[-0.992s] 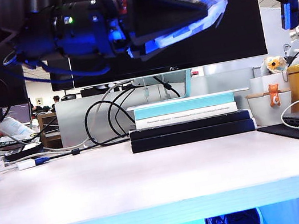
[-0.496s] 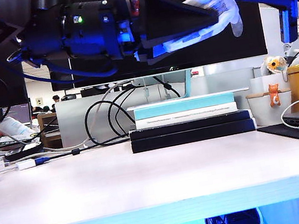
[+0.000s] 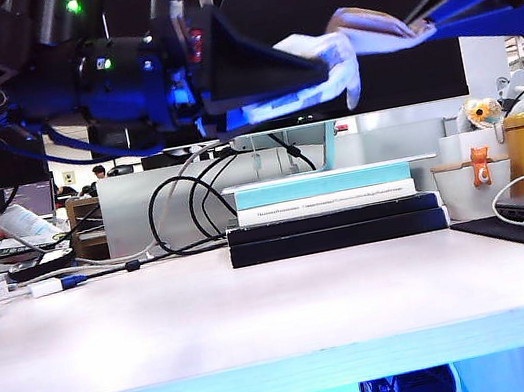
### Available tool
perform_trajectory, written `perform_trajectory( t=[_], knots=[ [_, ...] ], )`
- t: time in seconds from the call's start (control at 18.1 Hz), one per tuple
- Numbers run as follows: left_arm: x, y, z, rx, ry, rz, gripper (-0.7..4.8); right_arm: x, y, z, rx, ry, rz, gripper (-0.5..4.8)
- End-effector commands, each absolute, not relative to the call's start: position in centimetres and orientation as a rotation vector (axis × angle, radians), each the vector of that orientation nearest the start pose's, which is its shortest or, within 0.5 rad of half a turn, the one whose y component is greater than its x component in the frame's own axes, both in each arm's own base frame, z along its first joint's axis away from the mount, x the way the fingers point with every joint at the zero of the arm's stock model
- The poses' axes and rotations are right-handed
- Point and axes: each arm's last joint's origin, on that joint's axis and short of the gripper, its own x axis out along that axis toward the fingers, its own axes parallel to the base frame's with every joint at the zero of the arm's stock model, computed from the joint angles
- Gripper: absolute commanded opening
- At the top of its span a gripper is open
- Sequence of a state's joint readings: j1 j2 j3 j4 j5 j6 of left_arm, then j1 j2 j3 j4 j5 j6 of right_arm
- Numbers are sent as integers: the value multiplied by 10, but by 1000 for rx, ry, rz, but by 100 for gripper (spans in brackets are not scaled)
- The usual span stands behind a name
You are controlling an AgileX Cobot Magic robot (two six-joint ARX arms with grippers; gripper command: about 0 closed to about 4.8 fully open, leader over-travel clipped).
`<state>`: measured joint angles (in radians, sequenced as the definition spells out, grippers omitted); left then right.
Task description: Pick up a packet of tissues from the table with the left hand, then take a tissue from it with the right hand.
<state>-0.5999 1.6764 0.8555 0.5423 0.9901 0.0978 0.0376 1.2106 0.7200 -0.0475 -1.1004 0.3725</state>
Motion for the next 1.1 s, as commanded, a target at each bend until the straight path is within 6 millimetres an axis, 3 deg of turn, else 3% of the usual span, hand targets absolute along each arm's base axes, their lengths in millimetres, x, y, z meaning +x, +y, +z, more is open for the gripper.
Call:
perform_trajectory(
  t=[0.06,0.17,0.28,0.55,0.72,0.99,1.05,1.1],
  knots=[
    [271,-204,197,84,275,-1446,119,244,30,250,549,631,911,-6],
    [278,-200,189,219,337,-1117,120,251,30,242,490,617,799,-6],
    [281,-198,189,266,323,-1039,120,262,31,232,485,624,771,-6],
    [289,-192,184,300,294,-955,120,293,33,192,531,654,753,-6],
    [296,-193,160,287,349,-975,120,308,33,164,577,688,740,-6],
    [301,-196,134,242,411,-1011,122,313,33,147,565,705,735,3],
    [301,-196,135,232,406,-1007,144,314,33,147,547,695,741,53],
    [302,-196,136,229,396,-1006,242,314,33,148,540,685,744,146]
  ],
)
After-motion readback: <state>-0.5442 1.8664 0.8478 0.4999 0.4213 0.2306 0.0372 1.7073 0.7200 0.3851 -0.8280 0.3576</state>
